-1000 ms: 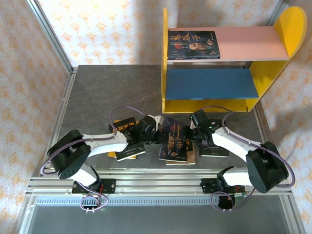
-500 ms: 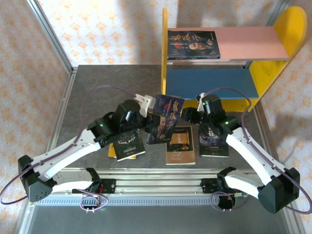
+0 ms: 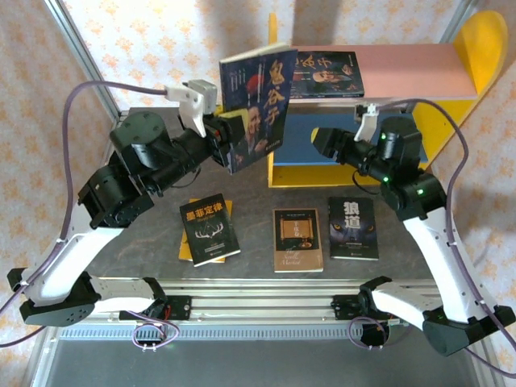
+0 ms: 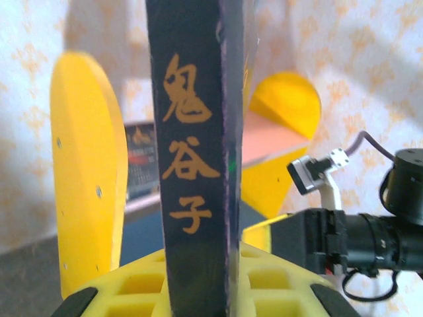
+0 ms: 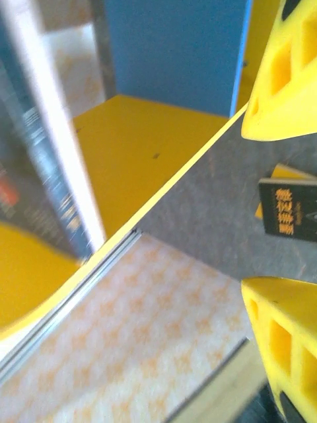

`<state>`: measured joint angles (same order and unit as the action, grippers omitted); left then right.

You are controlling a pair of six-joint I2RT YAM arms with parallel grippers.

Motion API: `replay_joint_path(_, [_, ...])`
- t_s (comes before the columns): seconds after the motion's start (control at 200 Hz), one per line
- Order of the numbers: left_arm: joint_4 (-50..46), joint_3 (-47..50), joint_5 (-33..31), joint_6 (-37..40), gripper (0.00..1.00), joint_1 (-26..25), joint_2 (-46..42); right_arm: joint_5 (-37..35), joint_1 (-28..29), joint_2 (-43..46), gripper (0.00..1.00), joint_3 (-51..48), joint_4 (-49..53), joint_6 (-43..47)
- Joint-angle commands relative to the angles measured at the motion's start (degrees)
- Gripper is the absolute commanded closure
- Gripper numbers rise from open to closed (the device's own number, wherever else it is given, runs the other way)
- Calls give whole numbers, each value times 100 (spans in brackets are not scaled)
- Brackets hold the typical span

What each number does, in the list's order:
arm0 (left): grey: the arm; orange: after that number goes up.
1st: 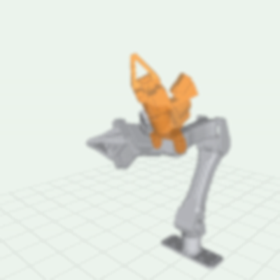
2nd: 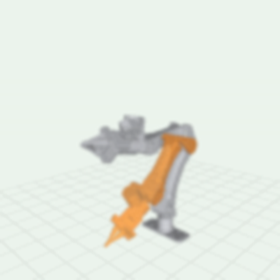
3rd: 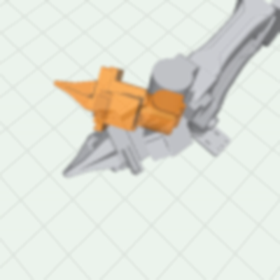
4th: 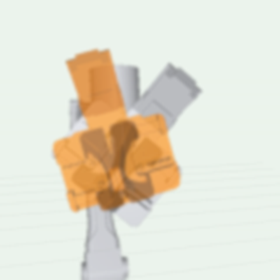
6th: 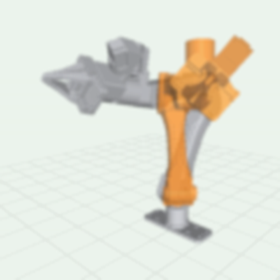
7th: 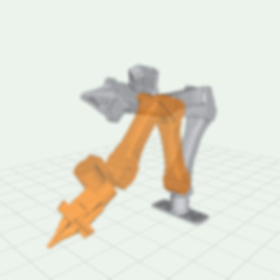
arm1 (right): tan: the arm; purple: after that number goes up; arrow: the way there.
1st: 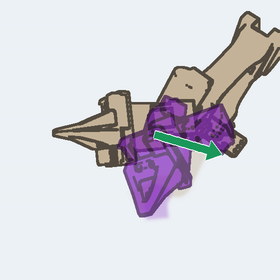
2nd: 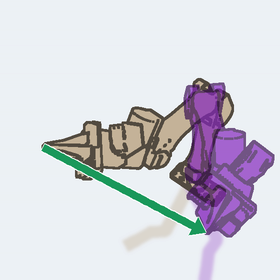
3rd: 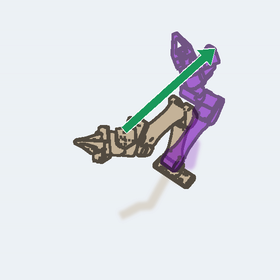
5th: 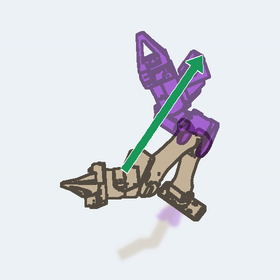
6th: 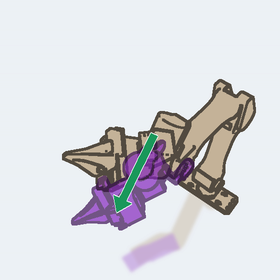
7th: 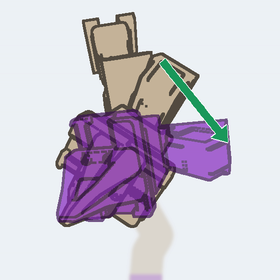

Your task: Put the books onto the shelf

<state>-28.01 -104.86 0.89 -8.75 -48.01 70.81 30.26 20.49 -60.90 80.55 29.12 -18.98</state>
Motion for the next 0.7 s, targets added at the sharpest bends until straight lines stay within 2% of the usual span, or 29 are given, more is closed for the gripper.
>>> replay_joint_path(0.0, [835,-653,-428,499,100,-42,236,448,-40,-219,44,574,-90,93])
replay_joint_path(0.14, [1210,-1479,-694,717,100,-38,757,658,-51,-434,43,1132,-416,-92])
replay_joint_path(0.33, [1842,-2127,-843,761,100,27,1312,791,-39,-588,40,1451,-1002,-367])
replay_joint_path(0.561, [2663,-2319,-874,140,100,159,1730,968,-47,-669,35,1371,-2095,-926])
replay_joint_path(0.696, [3042,-2360,-781,-115,100,210,1920,1059,-44,-826,17,1289,-2654,-1268])
